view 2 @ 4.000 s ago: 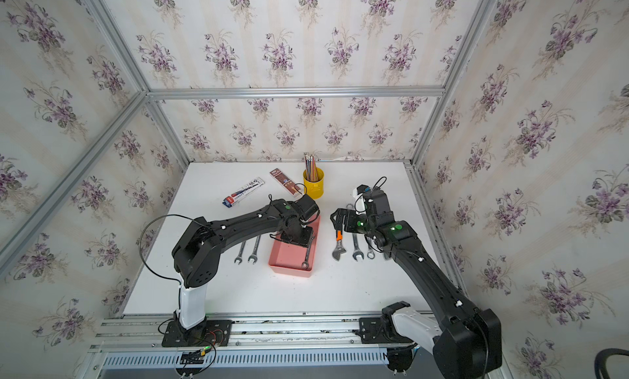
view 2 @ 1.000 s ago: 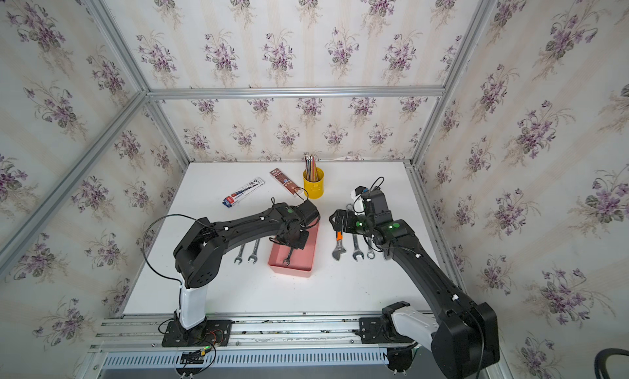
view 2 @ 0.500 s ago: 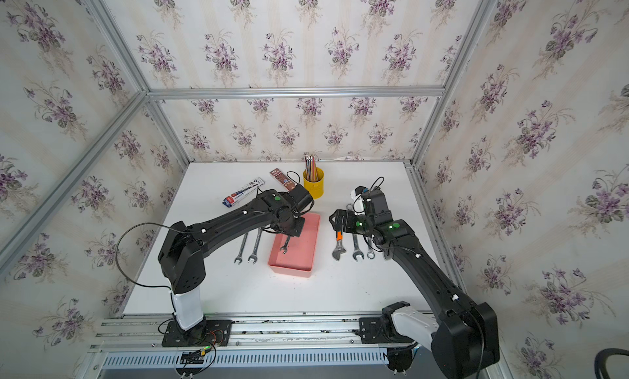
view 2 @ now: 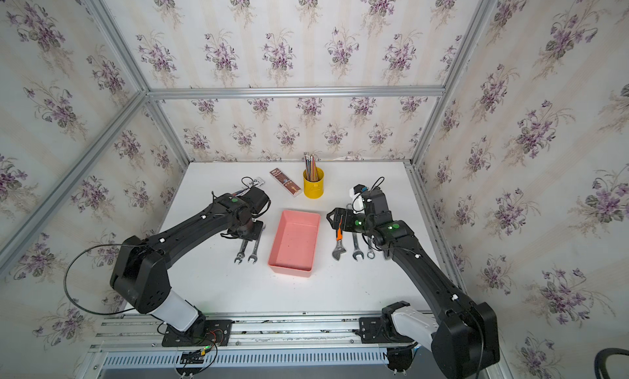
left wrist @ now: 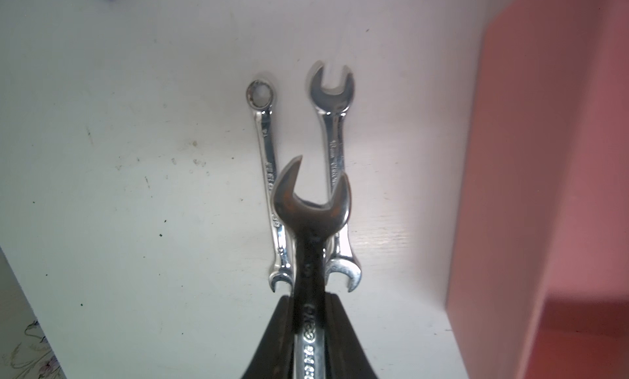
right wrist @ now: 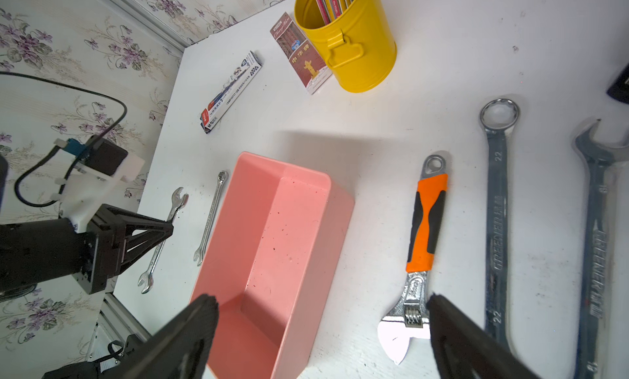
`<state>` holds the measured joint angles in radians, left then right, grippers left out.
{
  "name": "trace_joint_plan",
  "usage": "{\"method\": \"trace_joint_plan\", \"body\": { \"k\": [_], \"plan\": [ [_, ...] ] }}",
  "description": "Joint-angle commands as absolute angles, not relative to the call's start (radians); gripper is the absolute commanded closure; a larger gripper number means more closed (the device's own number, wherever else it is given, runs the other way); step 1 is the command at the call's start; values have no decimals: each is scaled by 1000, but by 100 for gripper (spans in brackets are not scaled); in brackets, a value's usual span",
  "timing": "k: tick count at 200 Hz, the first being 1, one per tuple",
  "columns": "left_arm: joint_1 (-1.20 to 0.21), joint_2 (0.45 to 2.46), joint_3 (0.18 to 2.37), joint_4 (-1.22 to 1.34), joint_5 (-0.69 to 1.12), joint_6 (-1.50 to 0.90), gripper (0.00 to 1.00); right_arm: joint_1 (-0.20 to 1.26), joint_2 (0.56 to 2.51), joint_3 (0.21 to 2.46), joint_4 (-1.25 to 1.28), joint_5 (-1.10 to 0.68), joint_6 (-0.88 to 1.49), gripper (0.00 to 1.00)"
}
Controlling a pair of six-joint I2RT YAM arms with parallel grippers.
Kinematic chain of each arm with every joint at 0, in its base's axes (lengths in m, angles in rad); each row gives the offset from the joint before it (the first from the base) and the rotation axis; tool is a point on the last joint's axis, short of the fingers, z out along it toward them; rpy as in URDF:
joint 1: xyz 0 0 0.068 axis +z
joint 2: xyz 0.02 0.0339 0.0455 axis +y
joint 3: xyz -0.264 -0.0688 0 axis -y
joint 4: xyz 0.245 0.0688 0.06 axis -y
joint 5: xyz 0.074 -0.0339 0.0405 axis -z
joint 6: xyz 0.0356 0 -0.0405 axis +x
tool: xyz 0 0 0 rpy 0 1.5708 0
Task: Take out the wrench from the storage box
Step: Place the wrench at the center of the board, then reset both arms
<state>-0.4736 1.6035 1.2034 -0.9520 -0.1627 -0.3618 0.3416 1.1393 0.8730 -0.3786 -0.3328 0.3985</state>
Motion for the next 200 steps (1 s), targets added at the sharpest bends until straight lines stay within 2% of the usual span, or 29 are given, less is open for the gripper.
{"method": "trace_joint_plan", "body": {
  "k": [1,40,122,137,164,188,192,200],
  "plan": [
    [-398,1593,1144,-876,-184,-266,80,344,1138,878,-362,-337,407,0],
    [-277,1656,1083,-785,-141,-216,79,344,1138,881,-373,-330,412,0],
    [-209,1777,1063,-707,-129,-192,75,345,1155,897,-386,-323,411,0],
    [-202,1775,1068,-712,-122,-190,70,345,1155,898,-386,-320,410,0],
    [-201,1759,1090,-737,-95,-196,54,345,1155,904,-390,-311,405,0],
    [-191,1699,1110,-749,-61,-195,46,342,1154,916,-398,-283,376,0],
    [-188,1687,1114,-747,-52,-189,41,339,1151,916,-393,-278,368,0],
    [-182,1661,1115,-734,-43,-170,38,333,1143,914,-375,-267,349,0]
  ]
}}
